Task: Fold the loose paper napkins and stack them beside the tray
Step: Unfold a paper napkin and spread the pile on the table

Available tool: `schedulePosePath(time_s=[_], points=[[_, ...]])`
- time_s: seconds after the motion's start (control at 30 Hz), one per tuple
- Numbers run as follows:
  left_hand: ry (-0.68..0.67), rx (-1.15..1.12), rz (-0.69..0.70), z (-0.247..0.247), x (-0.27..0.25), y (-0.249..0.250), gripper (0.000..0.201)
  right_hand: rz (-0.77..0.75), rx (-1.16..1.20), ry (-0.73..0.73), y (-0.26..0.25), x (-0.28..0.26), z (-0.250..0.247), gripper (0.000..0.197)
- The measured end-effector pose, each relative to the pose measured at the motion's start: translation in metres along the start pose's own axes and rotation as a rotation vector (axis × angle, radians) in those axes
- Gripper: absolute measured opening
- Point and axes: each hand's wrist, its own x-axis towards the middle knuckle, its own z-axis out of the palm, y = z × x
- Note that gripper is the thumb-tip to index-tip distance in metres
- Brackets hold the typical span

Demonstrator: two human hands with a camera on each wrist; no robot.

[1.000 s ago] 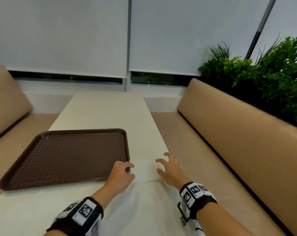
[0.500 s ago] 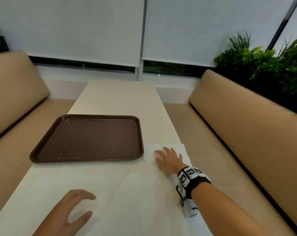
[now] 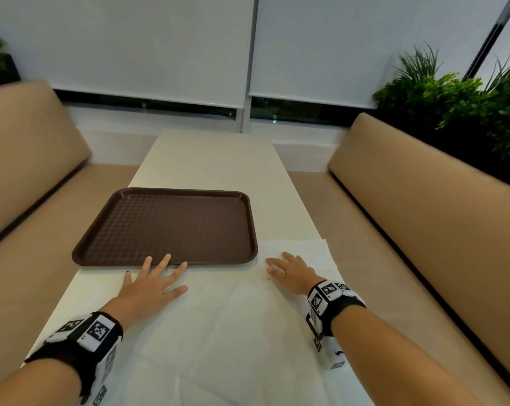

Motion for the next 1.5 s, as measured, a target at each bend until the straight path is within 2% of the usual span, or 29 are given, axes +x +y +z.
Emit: schedulePosePath(time_s=[0.27,0.37,0.4,0.47,0.57,0.63,0.7,0.77,0.87,0.93,1.0,1.03,1.07,1.13,1.17,1.23,1.3,1.4,1.5], points=[[0.001,-0.022,-0.004,-0.001,0.003,-0.014,0.063,-0.025,0.016,0.048,-0.005,0.008,-0.001,0.043],[0.023,-0.037,0.003,-0.003,0.000,-0.012,0.065,-0.106,-0.004,0.160,-0.017,-0.006,-0.003,0.048],[0.043,-0.045,0.007,-0.005,-0.003,-0.011,0.066,-0.150,-0.011,0.163,-0.024,-0.012,-0.005,0.050],[0.107,-0.092,0.022,-0.012,-0.017,-0.008,0.067,-0.190,-0.033,0.054,-0.041,-0.023,-0.005,0.059],[0.180,-0.336,0.074,-0.017,-0.052,-0.004,0.059,-0.170,-0.126,-0.034,-0.064,-0.031,0.008,0.077],[0.211,-0.545,0.137,-0.016,-0.085,-0.002,0.044,-0.153,-0.122,-0.029,-0.076,-0.031,0.015,0.078],[0.252,-0.651,0.186,-0.009,-0.118,-0.003,0.032,-0.127,-0.059,-0.055,-0.083,-0.029,0.018,0.076],[0.295,-0.725,0.202,0.003,-0.147,-0.010,0.026,-0.100,-0.023,-0.062,-0.089,-0.026,0.016,0.074],[0.357,-0.847,0.178,0.020,-0.181,-0.023,0.028,-0.085,-0.002,0.008,-0.095,-0.025,0.011,0.065],[0.381,-0.943,0.125,0.028,-0.198,-0.029,0.026,-0.124,0.038,0.057,-0.100,-0.030,0.004,0.050],[0.417,-1.035,0.095,0.030,-0.212,-0.031,0.024,-0.224,0.129,0.104,-0.106,-0.040,-0.008,0.025],[0.440,-1.071,0.092,0.029,-0.216,-0.032,0.030,-0.278,0.188,0.115,-0.110,-0.049,-0.018,0.021],[0.461,-1.109,0.084,0.026,-0.219,-0.031,0.038,-0.326,0.242,0.124,-0.114,-0.060,-0.029,0.025],[0.475,-1.208,0.049,0.019,-0.219,-0.025,0.038,-0.425,0.370,0.125,-0.123,-0.089,-0.054,0.026],[0.446,-1.260,0.030,0.014,-0.216,-0.020,0.044,-0.475,0.458,0.104,-0.127,-0.104,-0.066,0.023],[0.332,-1.360,0.045,0.002,-0.208,-0.005,0.078,-0.555,0.669,0.048,-0.130,-0.130,-0.085,0.020],[0.215,-1.482,0.102,-0.010,-0.197,0.015,0.105,-0.601,0.887,0.001,-0.127,-0.148,-0.098,0.030],[0.103,-1.689,0.208,-0.025,-0.181,0.042,0.114,-0.608,1.168,-0.024,-0.122,-0.164,-0.109,0.035],[0.039,-1.804,0.291,-0.034,-0.165,0.059,0.129,-0.570,1.345,0.010,-0.113,-0.171,-0.111,0.034]])
